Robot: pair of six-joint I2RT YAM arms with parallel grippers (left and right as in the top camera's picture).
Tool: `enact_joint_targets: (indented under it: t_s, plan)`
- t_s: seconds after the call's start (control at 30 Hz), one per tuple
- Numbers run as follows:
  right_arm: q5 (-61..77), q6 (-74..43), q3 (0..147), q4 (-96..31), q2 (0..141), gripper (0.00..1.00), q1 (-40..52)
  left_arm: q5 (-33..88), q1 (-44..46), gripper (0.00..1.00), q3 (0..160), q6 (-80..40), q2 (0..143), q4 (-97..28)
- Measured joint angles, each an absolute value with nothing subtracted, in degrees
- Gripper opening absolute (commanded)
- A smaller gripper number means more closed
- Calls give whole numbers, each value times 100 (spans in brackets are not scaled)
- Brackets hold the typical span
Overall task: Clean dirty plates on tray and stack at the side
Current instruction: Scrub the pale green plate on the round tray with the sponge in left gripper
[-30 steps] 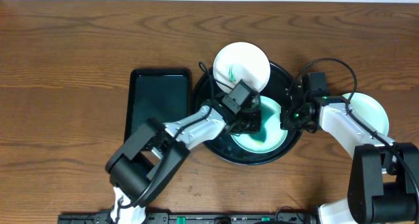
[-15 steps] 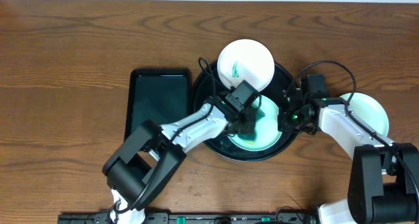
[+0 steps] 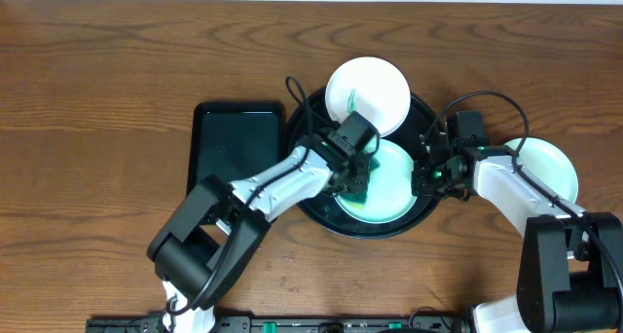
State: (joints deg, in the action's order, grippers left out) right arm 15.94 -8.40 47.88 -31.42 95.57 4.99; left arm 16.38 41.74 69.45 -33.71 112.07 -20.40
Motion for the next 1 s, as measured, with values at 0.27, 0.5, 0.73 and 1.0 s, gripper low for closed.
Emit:
enact_joint_targets:
  t_s: [0.27, 0.5, 0.73, 1.0]
  plan:
    - [1577, -856, 4788, -3122, 9557, 1, 495, 2257, 4204, 7, 6923, -3489, 11402, -1433]
    - [1586, -856, 4788, -3124, 9557, 1, 495, 1833, 4272, 7, 7159, -3409, 11397, -2226]
    - [1608, -856, 4788, -3164, 9557, 1, 495, 644, 4506, 7, 7328, -3098, 11220, -3205]
    - [1653, -858, 4788, -3221, 9561, 1, 495, 947, 4460, 7, 7231, -3015, 11212, -2700]
